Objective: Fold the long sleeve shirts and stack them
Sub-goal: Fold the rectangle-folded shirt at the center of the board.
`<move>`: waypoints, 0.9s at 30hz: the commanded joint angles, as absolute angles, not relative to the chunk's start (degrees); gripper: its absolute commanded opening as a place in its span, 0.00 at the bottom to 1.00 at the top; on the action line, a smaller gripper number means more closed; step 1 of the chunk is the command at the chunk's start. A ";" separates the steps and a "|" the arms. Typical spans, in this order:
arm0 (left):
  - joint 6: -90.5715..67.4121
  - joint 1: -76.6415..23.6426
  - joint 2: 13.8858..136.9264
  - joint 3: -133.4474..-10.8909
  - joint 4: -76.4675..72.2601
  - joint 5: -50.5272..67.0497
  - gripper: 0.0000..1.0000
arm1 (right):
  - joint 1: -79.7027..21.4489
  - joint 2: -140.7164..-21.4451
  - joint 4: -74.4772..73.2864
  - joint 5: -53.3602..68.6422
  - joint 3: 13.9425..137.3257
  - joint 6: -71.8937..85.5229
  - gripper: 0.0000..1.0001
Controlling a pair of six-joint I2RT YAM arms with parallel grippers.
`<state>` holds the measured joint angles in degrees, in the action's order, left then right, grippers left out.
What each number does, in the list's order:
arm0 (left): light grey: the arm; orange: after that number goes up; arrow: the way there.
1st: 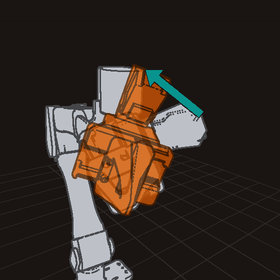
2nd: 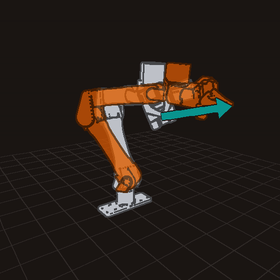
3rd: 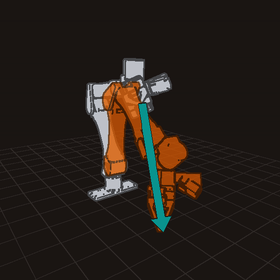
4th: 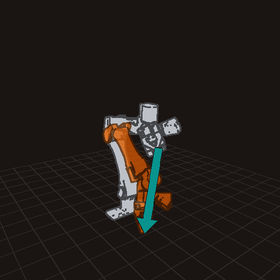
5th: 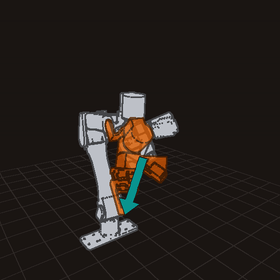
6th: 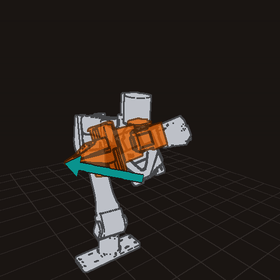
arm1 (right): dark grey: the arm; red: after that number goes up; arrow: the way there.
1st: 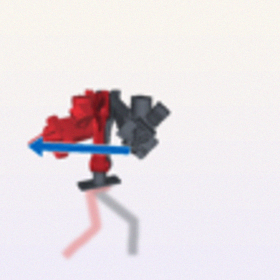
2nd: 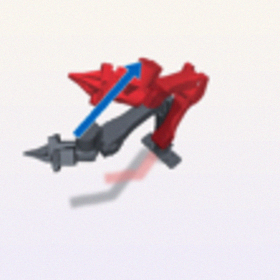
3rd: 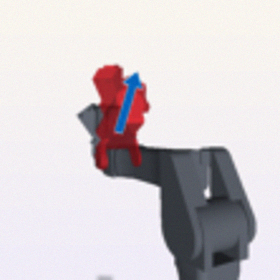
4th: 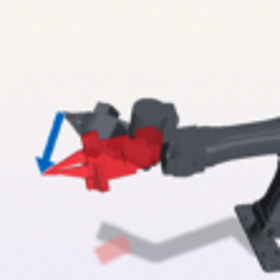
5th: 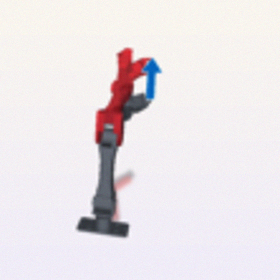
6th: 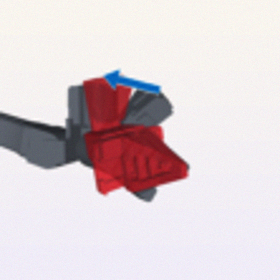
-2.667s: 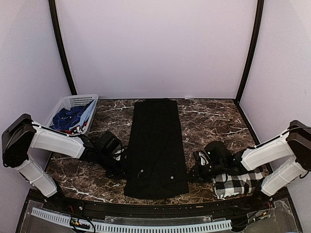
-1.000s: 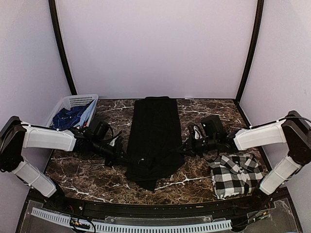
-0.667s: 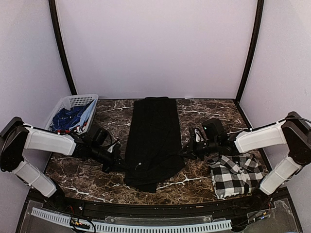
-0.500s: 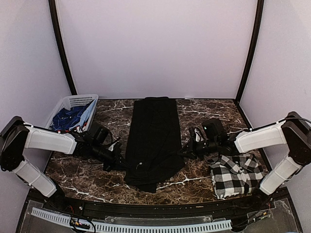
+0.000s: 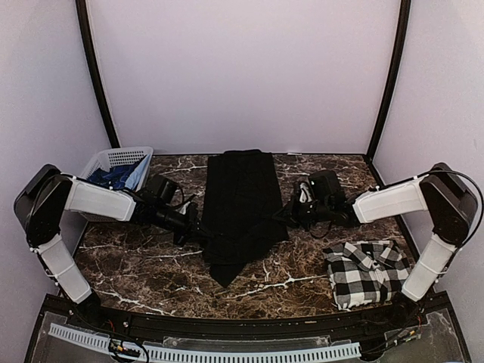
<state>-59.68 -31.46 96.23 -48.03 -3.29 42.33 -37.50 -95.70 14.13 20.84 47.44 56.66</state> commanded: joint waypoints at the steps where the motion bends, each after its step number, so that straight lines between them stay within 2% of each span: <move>1: -62.66 -29.58 99.19 -48.78 -8.90 43.03 0.00 | -35.68 -99.21 16.66 19.39 49.39 56.69 0.00; 15: -63.23 -28.75 102.04 -49.26 -12.09 38.92 0.00 | -34.54 -100.54 16.70 18.48 49.22 56.01 0.00; 17: -62.41 -28.75 102.12 -49.72 -11.51 38.67 0.09 | -34.54 -100.22 16.62 18.39 49.26 55.54 0.00; 18: -62.01 -28.74 102.04 -50.18 -11.12 38.12 0.16 | -34.52 -99.92 16.47 18.37 49.30 55.37 0.03; 20: -60.50 -28.74 101.44 -50.68 -9.53 36.94 0.27 | -34.54 -99.17 15.79 18.08 49.58 54.26 0.16; 24: -57.90 -28.74 99.40 -50.99 -6.94 34.79 0.48 | -34.58 -97.51 12.84 17.03 50.43 51.47 0.34; 27: -55.73 -28.74 97.64 -50.86 -4.94 33.59 0.55 | -34.69 -96.27 11.12 16.80 50.66 49.40 0.42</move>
